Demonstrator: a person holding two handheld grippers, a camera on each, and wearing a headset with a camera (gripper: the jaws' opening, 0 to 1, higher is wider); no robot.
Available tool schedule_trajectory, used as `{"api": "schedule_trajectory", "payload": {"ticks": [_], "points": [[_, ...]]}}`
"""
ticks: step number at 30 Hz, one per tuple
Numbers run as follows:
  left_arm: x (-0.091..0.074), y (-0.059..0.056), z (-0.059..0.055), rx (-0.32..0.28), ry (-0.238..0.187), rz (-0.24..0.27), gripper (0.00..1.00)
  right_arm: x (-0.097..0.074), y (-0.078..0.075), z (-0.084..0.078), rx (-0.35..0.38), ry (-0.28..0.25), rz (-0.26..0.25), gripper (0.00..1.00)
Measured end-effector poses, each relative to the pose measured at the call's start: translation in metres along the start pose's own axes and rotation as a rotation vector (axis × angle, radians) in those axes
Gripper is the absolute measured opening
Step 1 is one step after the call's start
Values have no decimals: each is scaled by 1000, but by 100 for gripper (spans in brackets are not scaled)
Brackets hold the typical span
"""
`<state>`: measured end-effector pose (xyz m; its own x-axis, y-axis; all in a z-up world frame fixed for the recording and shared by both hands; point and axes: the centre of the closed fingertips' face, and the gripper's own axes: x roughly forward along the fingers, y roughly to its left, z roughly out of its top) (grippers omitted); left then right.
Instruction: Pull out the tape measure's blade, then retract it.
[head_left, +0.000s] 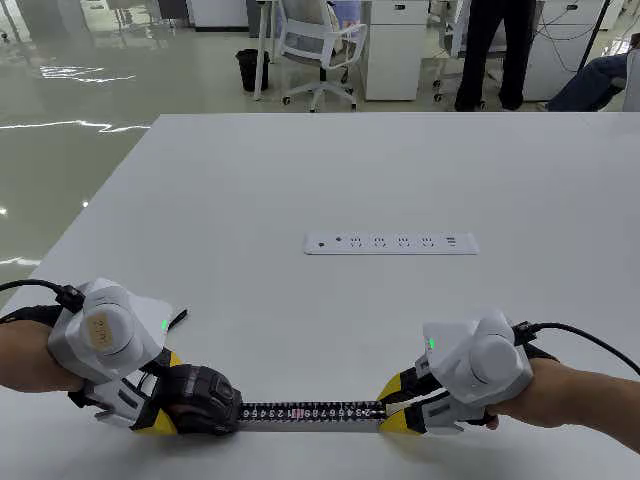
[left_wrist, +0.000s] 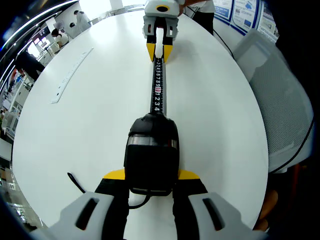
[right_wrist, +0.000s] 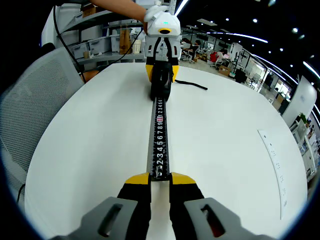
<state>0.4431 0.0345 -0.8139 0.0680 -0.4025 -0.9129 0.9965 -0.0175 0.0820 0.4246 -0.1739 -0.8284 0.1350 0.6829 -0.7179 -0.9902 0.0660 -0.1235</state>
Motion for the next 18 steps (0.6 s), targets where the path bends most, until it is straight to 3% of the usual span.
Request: {"api": "schedule_trajectory", "payload": {"ticks": [18], "points": [[0,0,1,-2,0,3,28,-6,0,-5,-3,9,-2,12]]}}
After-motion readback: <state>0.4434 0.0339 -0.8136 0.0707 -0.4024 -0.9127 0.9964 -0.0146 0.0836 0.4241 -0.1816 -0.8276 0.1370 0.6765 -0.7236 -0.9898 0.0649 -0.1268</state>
